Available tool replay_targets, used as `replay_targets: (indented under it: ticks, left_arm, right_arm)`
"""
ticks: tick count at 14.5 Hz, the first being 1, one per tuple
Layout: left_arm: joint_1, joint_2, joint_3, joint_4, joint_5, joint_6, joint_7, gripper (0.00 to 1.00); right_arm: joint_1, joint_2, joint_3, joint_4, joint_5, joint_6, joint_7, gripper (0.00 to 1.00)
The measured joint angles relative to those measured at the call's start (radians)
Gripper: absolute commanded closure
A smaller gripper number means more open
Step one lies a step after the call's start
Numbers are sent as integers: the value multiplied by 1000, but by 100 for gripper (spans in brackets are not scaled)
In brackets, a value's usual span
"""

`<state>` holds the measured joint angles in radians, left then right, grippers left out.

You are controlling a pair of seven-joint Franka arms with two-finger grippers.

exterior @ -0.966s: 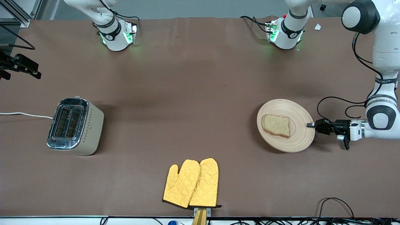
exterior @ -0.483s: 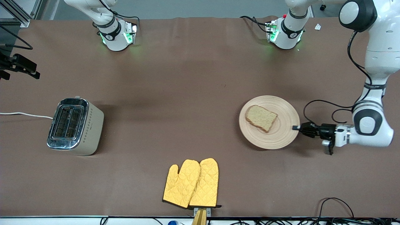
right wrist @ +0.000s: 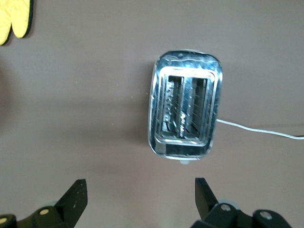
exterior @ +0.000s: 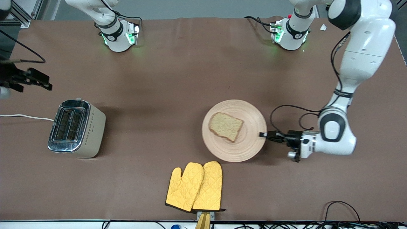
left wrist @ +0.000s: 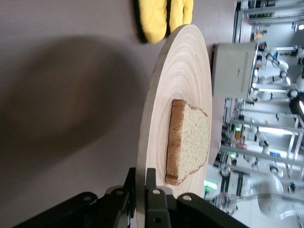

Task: Move plate and put bread in toaster
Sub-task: 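Slide the plate toward the toaster with the left gripper while the right gripper approaches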

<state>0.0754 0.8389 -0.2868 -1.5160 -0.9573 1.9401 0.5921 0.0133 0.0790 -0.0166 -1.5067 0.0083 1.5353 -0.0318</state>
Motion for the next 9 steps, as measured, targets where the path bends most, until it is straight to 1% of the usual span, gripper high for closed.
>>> replay_targets:
  ticks: [4, 6, 9]
  left_arm:
    - [-240, 38, 1, 21, -193, 247, -34, 100]
    - [-332, 78, 1, 57, -243, 337, -42, 100]
    - [-420, 137, 2, 112, -270, 423, -43, 100]
  right_arm:
    - [46, 47, 3, -91, 2, 134, 90, 0]
    - [75, 76, 3, -114, 4, 193, 155, 0]
    - [115, 148, 5, -124, 5, 280, 230, 0]
